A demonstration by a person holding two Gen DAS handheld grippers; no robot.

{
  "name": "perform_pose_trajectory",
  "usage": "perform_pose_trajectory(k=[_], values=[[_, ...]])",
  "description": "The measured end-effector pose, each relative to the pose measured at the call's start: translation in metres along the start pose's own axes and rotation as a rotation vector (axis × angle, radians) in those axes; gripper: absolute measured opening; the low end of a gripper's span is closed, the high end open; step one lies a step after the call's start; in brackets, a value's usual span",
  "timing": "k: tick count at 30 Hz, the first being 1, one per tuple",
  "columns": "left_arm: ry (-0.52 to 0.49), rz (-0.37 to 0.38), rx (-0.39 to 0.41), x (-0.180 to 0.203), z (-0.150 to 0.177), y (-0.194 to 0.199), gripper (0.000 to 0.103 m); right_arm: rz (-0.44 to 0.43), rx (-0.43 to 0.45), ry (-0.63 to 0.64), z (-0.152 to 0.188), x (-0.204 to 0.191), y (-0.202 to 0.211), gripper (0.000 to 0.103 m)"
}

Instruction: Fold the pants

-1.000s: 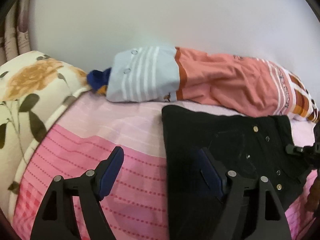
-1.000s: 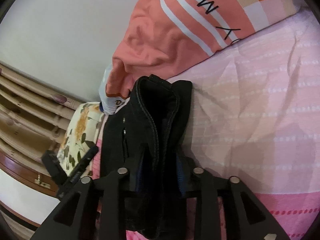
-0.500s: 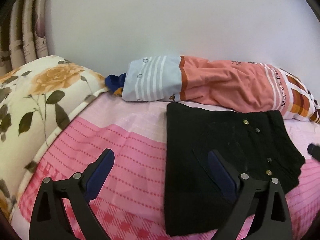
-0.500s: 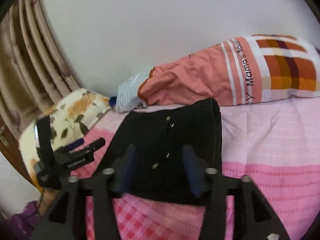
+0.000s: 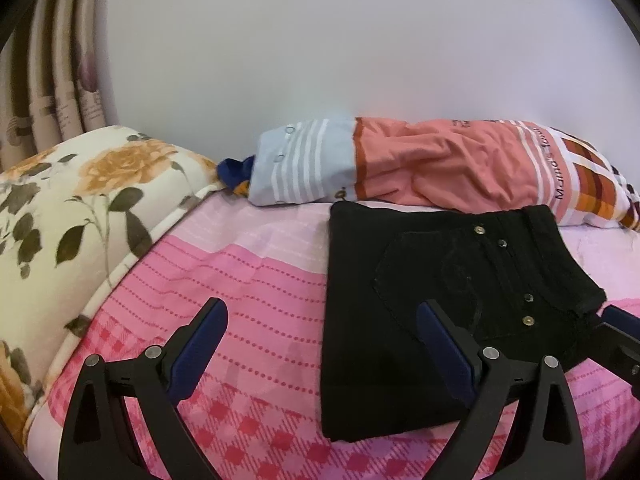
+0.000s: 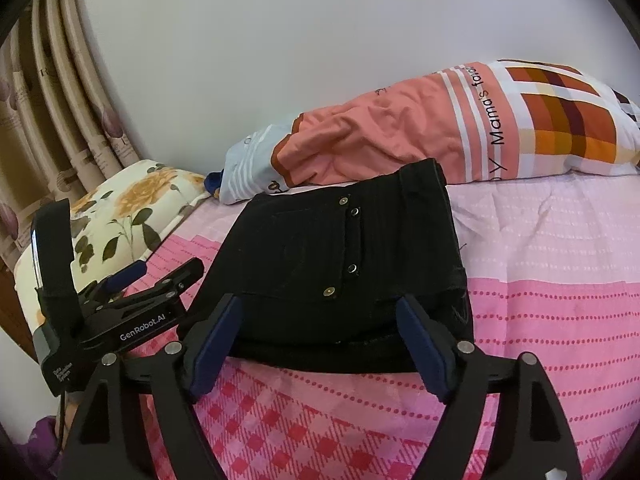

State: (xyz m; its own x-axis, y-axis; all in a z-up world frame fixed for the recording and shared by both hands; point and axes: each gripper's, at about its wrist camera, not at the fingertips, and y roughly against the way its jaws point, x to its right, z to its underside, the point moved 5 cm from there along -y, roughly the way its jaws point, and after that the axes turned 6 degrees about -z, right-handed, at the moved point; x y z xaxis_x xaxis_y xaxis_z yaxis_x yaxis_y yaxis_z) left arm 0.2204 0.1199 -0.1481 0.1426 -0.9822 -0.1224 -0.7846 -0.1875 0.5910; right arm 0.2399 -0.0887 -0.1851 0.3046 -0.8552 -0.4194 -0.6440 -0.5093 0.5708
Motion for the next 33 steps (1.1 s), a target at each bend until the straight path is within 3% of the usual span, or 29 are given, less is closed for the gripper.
perform_pose_trajectory(k=[4, 8, 18, 33], values=[[0.005, 0.028, -0.015, 0.000, 0.001, -0.003, 0.095, 0.001, -0.002, -0.004, 0.000, 0.001, -0.001, 0.080], [-0.001, -0.011, -0.021, -0.002, 0.001, -0.004, 0.095, -0.004, -0.013, 0.000, 0.002, -0.001, -0.002, 0.080], [0.050, 0.028, 0.043, -0.011, -0.011, 0.014, 0.103, -0.009, -0.010, 0.008, 0.002, -0.004, 0.001, 0.081], [0.096, 0.029, -0.002, -0.021, -0.010, 0.011, 0.103, -0.015, -0.020, 0.010, 0.003, -0.007, -0.001, 0.081]])
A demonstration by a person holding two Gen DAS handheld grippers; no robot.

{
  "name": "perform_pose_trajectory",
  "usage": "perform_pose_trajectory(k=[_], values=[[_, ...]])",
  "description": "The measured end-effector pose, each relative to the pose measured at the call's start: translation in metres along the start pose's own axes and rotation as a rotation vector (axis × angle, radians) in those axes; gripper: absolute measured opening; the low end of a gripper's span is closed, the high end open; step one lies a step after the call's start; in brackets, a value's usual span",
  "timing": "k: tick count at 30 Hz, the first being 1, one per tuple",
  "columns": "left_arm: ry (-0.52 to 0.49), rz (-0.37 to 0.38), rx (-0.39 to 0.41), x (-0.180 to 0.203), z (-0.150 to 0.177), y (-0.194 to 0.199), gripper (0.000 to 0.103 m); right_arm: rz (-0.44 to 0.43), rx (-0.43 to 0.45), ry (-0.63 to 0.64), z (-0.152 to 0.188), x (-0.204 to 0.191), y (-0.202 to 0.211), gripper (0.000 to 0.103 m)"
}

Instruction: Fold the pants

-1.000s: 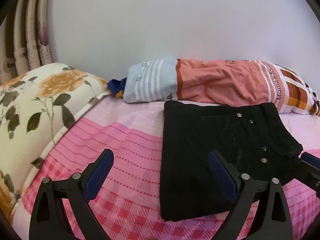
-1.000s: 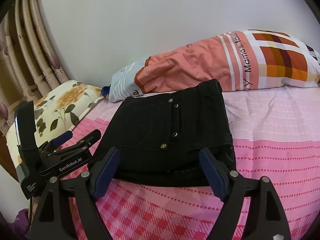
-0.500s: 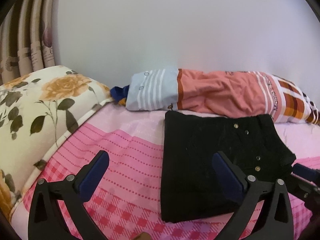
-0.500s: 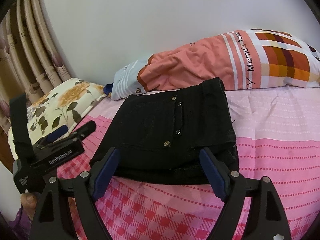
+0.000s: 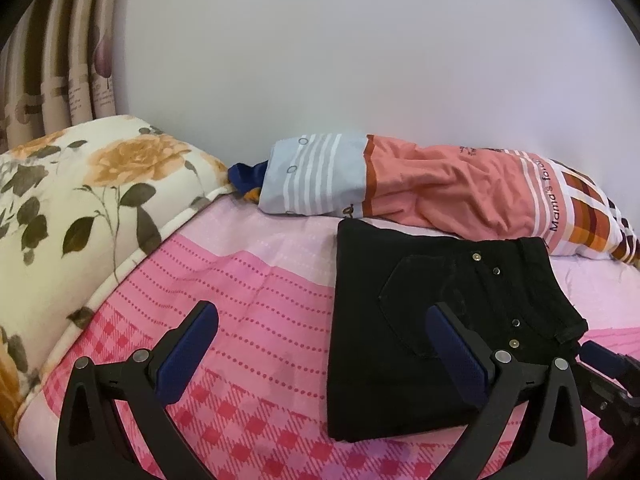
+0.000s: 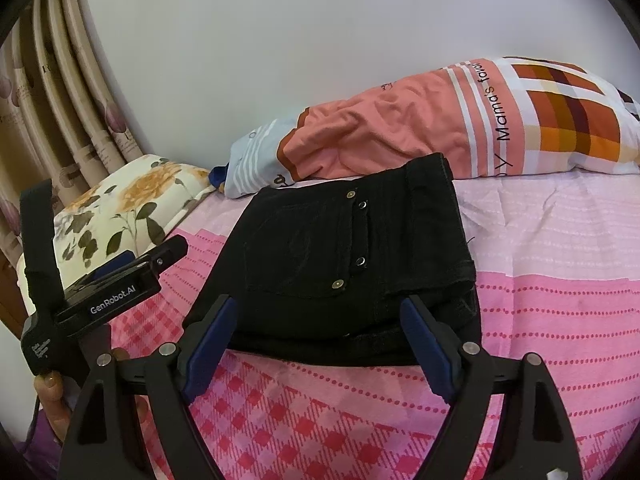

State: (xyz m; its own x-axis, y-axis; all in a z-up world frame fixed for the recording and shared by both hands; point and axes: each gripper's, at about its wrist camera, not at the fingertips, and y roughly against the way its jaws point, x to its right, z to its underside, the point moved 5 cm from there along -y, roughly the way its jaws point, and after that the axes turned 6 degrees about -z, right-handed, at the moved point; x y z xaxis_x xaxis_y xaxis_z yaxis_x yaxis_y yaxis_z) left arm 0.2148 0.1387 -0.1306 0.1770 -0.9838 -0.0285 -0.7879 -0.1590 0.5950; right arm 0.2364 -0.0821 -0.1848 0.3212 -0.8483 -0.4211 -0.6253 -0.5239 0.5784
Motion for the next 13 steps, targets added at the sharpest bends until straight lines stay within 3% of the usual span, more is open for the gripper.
perform_pose_trajectory(k=[7, 13], values=[[0.045, -0.074, -0.059, -0.019, 0.008, -0.006, 0.103, -0.008, -0.014, 0.017, 0.001, -0.010, -0.005, 0.083], [0.146, -0.145, -0.072, -0.073, 0.012, 0.001, 0.103, -0.083, -0.045, 0.081, -0.011, -0.056, -0.029, 0.087]])
